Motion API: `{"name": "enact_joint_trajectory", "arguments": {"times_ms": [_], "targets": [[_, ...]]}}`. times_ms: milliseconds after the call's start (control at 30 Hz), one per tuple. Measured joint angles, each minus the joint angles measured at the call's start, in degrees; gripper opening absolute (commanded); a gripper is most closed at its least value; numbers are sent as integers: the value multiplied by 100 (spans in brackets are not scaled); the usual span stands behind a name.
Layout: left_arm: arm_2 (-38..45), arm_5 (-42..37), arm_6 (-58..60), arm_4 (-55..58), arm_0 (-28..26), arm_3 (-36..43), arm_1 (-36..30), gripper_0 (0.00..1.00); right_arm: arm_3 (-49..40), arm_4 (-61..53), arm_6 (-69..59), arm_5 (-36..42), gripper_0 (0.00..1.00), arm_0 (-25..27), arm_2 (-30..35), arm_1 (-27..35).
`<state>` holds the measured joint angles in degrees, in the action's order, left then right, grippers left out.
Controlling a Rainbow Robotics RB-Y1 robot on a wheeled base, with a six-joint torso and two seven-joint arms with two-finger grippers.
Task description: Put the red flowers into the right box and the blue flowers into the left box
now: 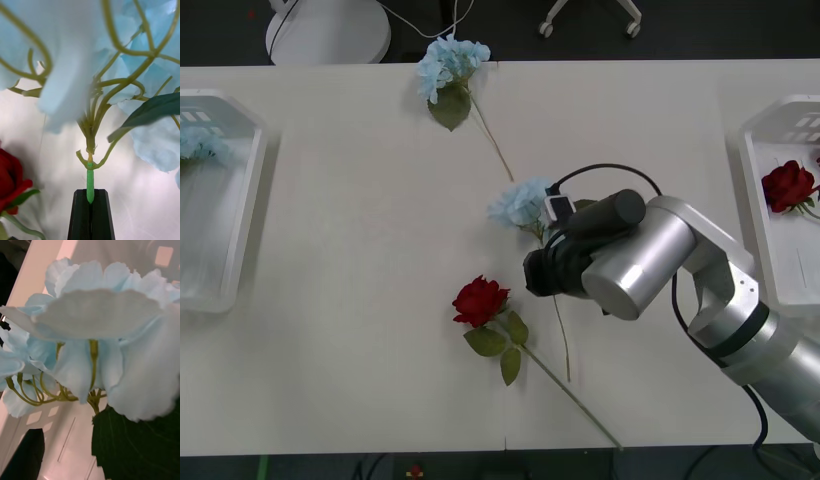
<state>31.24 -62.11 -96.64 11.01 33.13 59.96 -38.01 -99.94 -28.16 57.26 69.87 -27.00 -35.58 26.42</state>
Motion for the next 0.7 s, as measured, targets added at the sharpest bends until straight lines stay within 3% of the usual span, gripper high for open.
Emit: {"name": "enact_joint_trajectory", "arguments": {"times_ms": [267,500,700], "targets": [[-1,-1920,0,558,0,1512,0,100,-351,-1602,1808,131,0,-88,1647,336],[-48,-3193,0,1293,1,2678,-1,100,-360,-2386,2548,48,0,-709,1802,438],[-439,-3879,188,1672,58,3326,13,100,-369,-2822,3341,-602,0,-1140,1798,437]]}}
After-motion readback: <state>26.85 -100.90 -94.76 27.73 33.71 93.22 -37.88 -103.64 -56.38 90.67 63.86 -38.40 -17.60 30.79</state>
